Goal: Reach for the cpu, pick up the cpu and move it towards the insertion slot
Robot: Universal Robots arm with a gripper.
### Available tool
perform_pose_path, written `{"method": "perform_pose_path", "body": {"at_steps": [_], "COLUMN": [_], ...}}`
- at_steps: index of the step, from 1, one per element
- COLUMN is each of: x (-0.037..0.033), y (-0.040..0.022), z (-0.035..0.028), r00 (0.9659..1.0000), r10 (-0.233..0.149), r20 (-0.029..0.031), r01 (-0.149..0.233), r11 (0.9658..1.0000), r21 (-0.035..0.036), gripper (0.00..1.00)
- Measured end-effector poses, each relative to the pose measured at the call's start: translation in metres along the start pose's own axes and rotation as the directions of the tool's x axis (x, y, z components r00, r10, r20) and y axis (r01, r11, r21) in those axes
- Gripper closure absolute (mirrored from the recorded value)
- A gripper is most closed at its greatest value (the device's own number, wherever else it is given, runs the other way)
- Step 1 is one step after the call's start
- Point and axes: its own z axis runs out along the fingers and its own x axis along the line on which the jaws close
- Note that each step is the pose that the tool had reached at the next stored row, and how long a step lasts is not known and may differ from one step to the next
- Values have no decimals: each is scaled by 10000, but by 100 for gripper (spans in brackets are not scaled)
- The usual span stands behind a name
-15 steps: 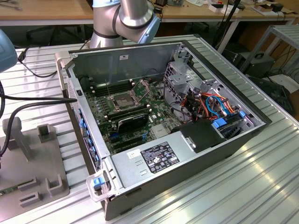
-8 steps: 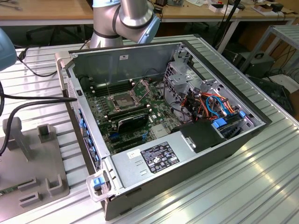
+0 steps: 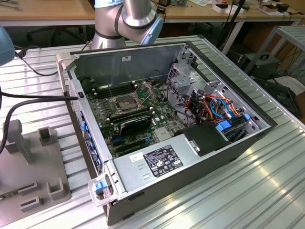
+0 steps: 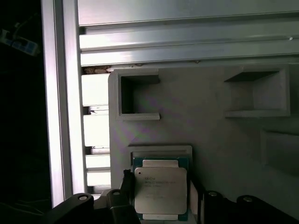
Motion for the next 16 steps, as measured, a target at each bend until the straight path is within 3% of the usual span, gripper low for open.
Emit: {"method": "perform_pose_path", "body": {"at_steps": [6,14,16], "x": [4,4,5], "y": [2,2,2], "z": [-108,-119,-156], "r00": [10000,10000,10000], "r10": [-1,0,0], "r20": [0,-2,-2], "r01": [1,0,0], "r11": [10000,10000,10000], "r21": [-1,1,1], "gripper": [45,45,45]}}
